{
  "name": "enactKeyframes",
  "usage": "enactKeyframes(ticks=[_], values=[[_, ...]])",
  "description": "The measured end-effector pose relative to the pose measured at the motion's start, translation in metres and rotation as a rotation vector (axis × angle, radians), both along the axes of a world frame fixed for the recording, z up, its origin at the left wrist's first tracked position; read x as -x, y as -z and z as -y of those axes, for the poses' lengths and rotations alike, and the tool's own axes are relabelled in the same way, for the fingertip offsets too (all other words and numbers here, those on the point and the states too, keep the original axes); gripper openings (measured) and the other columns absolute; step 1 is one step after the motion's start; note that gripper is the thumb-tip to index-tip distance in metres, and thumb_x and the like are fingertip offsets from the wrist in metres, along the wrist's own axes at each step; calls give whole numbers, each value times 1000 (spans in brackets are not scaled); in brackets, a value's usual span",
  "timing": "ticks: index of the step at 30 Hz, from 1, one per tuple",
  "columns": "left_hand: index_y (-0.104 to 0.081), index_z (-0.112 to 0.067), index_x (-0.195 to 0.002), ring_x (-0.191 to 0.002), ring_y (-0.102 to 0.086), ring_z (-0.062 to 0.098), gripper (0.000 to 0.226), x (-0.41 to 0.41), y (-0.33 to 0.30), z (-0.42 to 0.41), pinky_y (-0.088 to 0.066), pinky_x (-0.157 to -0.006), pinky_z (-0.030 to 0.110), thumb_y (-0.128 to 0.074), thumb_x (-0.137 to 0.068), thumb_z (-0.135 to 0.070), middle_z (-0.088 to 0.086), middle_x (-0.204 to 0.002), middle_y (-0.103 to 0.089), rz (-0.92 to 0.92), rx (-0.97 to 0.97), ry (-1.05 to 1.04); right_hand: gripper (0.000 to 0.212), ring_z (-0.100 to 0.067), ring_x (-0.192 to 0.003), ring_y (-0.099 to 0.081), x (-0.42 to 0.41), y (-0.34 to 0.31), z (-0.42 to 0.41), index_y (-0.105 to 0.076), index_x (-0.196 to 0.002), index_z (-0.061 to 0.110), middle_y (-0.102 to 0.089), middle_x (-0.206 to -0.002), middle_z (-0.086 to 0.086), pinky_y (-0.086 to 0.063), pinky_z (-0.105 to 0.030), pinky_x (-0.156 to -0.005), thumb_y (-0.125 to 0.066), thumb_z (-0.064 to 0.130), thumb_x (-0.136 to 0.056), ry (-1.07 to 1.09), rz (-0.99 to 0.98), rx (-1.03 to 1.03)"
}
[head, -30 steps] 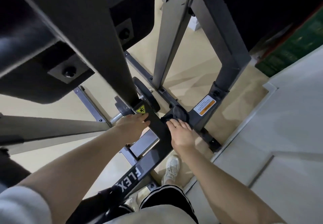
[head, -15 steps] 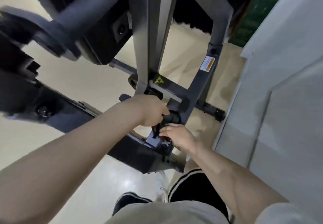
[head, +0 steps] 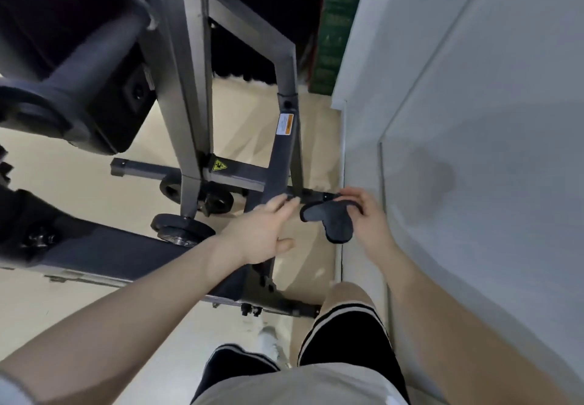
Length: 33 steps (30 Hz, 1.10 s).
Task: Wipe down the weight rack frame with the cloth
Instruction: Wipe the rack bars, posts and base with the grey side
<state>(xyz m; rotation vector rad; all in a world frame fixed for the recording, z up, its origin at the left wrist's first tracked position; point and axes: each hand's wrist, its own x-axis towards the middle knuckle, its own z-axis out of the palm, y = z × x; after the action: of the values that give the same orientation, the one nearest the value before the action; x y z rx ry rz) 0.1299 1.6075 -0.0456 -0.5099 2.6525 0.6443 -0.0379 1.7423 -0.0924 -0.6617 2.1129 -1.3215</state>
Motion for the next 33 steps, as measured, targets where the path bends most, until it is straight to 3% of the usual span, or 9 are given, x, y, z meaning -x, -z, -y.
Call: enactKeyframes(ticks=[4, 8, 11, 14, 18, 23, 26, 30, 33], values=[[1, -24, -150, -144, -15, 20, 84, 21, 10, -17, -20, -114, 29, -57, -91, -37, 1, -158, -5, -141, -248, -7, 25, -12, -99, -59, -12, -21, -9, -57, -101, 16, -64, -102, 1, -45, -20, -91, -46, -4, -93, 41, 7, 124], [-39, -12, -137, -117, -51, 17, 51, 39, 21, -46, -39, -87, 18, -59, -92, -22, 4, -127, -54, -346, -462, -199, 16, -10, -92, -61, -31, -25, -31, -56, -95, 19, -65, -97, -1, -49, -21, -85, -51, 3, -95, 178, 138, 250], [-50, -8, -122, -102, -56, 15, 29, 42, 31, -78, -45, -84, 21, -56, -93, -11, 2, -109, -59, -378, -696, -370, 11, -13, -97, -59, -42, -16, -61, -53, -105, 20, -61, -105, -2, -48, -19, -80, -52, 14, -96, 277, 233, 240], [-52, -11, -115, -91, -56, 10, 22, 33, 50, -118, -45, -73, 10, -55, -94, -10, -5, -96, -59, -308, -859, -409, 20, -12, -98, -61, -60, 11, -106, -53, -115, 18, -62, -108, 1, -51, -17, -77, -53, 15, -95, 325, 484, 248], [-57, -18, -107, -93, -59, 15, 15, 4, 98, -157, -46, -78, 22, -55, -94, -11, 0, -100, -64, -206, -872, -383, 52, -22, -109, -62, -97, 66, -167, -54, -126, 13, -65, -118, -9, -51, -30, -86, -66, 22, -76, 364, 764, 308], [-49, -10, -121, -92, -52, 15, 27, -27, 186, -173, -38, -62, 17, -52, -95, -19, 6, -111, -59, -88, -597, -413, 37, -24, -115, -58, -143, 150, -199, -58, -121, 15, -65, -119, -10, -45, -38, -99, -60, 2, -86, 390, 742, 279], [-37, -9, -132, -104, -54, 22, 45, -31, 266, -171, -44, -80, 30, -54, -94, -27, 6, -116, -55, -66, -458, -246, 22, -27, -113, -59, -146, 231, -191, -59, -113, 15, -66, -115, -9, -44, -42, -101, -50, 6, -96, 500, 640, 170], [-20, -4, -146, -137, -27, 31, 53, -32, 413, -165, -19, -114, 40, -37, -99, -22, 16, -151, -25, 65, 270, 598, 27, -32, -104, -59, -150, 385, -175, -47, -123, 7, -61, -113, -16, -47, -41, -91, -41, 18, -99, 642, 189, -321], [-23, 5, -143, -138, -21, 39, 47, -29, 513, -164, -4, -117, 46, -27, -99, -7, 27, -151, -20, 68, 619, 968, 17, -28, -96, -57, -143, 485, -170, -45, -113, 9, -58, -105, -13, -43, -33, -79, -44, 18, -98, 638, 90, -386]])
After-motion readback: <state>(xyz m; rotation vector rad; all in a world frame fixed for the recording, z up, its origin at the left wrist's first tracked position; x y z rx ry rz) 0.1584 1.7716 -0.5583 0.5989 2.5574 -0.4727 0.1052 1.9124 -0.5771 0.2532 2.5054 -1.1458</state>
